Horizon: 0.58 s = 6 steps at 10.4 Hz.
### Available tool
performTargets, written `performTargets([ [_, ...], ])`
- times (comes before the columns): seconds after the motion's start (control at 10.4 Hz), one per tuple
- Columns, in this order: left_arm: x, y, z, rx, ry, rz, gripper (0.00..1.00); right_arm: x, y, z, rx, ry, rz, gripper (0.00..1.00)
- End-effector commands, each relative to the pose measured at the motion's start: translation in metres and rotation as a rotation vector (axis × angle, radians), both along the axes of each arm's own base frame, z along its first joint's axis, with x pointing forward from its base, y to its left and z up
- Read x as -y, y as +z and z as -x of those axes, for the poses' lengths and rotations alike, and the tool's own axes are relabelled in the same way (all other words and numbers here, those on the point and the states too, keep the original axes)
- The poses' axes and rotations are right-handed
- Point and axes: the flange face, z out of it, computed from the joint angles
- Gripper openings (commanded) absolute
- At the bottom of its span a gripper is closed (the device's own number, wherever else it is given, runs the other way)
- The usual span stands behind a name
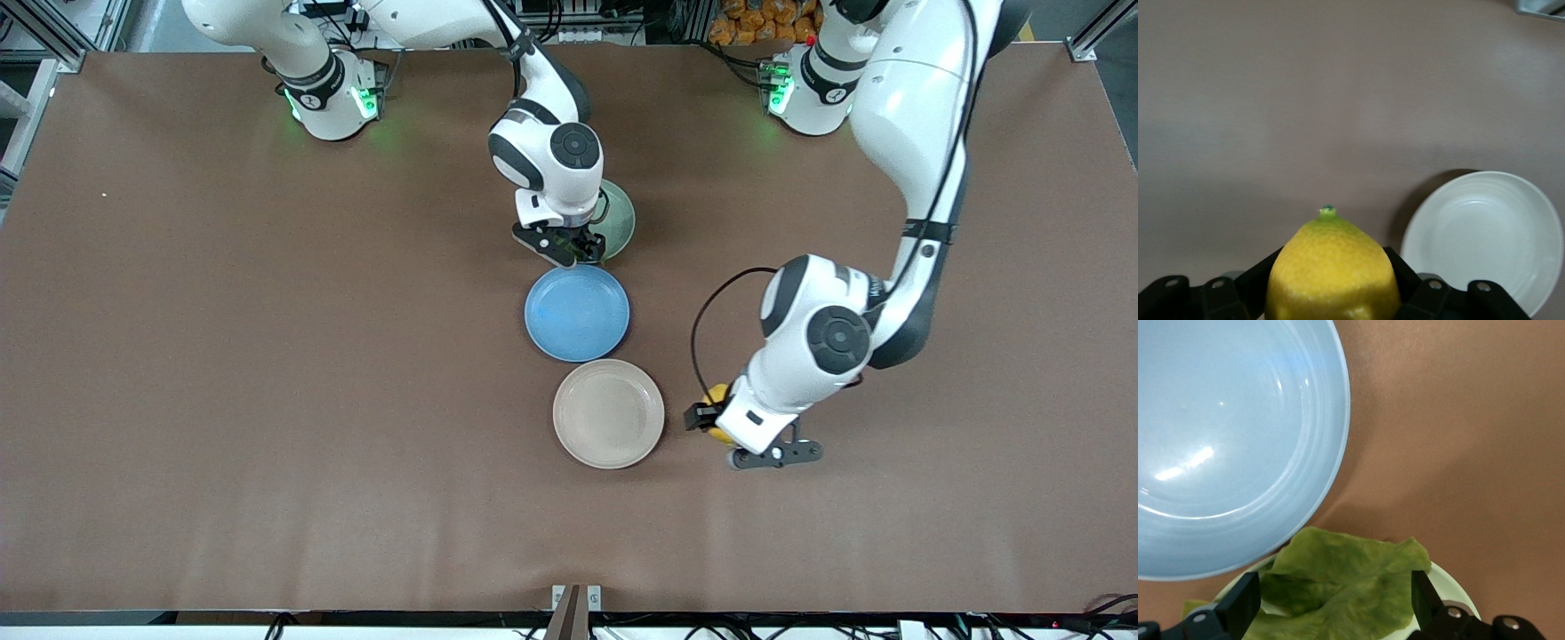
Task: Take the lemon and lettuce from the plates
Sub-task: 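Carry the lemon off the cream plate with the left gripper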
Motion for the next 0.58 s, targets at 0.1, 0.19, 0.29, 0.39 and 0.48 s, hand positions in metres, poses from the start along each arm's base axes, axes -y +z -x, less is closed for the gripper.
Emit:
performTargets([
  [0.1,-0.056,0.017,0.008,-0.062,-0.064,-0.065,0.43,-0.009,-0.006,0.006,0.003,-0.013,-0.001,1.0],
  [0.19,-0.075,0.009,0.008,-0.086,-0.071,-0.111,0.43,-0.009,-0.009,0.009,0.001,-0.01,0.002,1.0],
  [0.29,-0.092,-0.004,0.008,-0.105,-0.07,-0.141,0.43,-0.01,-0.009,0.009,0.003,-0.019,0.001,1.0],
  [0.39,-0.112,-0.016,0.007,-0.124,-0.074,-0.159,0.43,-0.011,-0.011,0.013,0.002,-0.022,0.005,1.0],
  [0.48,-0.126,-0.029,0.005,-0.14,-0.088,-0.168,0.43,-0.013,-0.012,0.016,0.001,-0.019,0.006,1.0],
])
